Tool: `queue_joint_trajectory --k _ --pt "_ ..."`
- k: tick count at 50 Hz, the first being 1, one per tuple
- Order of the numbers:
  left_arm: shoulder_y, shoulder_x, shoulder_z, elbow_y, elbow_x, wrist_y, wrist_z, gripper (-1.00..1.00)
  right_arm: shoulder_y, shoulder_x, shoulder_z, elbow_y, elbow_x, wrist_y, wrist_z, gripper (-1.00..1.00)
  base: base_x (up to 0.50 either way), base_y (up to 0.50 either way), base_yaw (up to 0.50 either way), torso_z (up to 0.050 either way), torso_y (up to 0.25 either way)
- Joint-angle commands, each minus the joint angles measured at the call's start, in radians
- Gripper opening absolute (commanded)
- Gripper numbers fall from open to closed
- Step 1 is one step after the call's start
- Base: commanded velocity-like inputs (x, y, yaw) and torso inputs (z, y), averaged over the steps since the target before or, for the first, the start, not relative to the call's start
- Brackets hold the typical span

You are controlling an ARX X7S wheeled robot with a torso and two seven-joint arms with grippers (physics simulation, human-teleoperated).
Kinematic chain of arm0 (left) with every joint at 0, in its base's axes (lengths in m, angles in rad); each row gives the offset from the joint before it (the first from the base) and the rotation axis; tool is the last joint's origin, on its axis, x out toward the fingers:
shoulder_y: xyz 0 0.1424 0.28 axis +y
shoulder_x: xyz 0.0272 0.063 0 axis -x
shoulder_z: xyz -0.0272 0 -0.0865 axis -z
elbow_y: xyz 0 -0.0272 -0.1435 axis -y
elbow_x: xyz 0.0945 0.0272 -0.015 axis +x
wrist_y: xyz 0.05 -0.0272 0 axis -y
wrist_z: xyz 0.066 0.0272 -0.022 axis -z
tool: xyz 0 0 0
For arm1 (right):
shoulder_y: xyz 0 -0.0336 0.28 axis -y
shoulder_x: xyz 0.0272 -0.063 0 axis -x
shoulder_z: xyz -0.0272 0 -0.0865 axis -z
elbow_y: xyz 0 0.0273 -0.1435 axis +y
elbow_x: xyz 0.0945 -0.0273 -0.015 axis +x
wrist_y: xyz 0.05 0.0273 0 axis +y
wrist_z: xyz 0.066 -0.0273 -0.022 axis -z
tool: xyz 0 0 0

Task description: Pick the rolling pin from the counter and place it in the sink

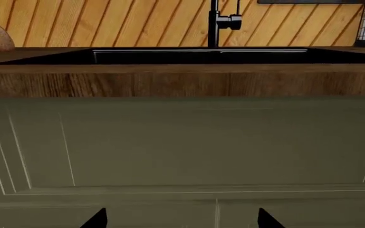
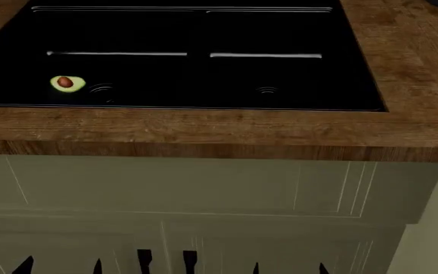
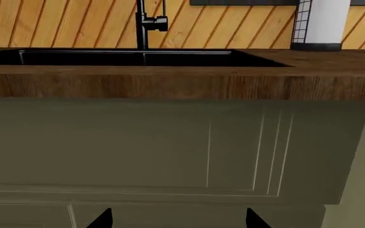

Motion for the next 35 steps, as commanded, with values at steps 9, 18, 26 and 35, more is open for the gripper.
queue_joint_trajectory --k 9,18,26,35 --pt "-0.11 -0.019 0.003 0.079 -0.007 -0.121 0.004 1.0 0.048 0.039 -0.028 -0.182 -0.052 0.156 0.007 1.0 0.0 0.0 0.0 0.0 0.0" --pt "-0.222 -0.053 0.019 0.287 -0.008 -0.42 -0.012 1.0 0.118 0.084 -0.017 -0.39 -0.048 0.385 -0.001 1.0 0.0 0.0 0.0 0.0 0.0" --pt "-0.331 -0.074 -0.018 0.405 -0.045 -0.632 -0.021 1.0 0.2 0.121 0.054 -0.54 0.005 0.588 -0.014 1.0 0.0 0.0 0.0 0.0 0.0" --pt "-0.443 -0.089 -0.075 0.491 -0.092 -0.875 -0.043 1.0 0.283 0.141 0.139 -0.689 0.05 0.821 0.003 1.0 0.0 0.0 0.0 0.0 0.0"
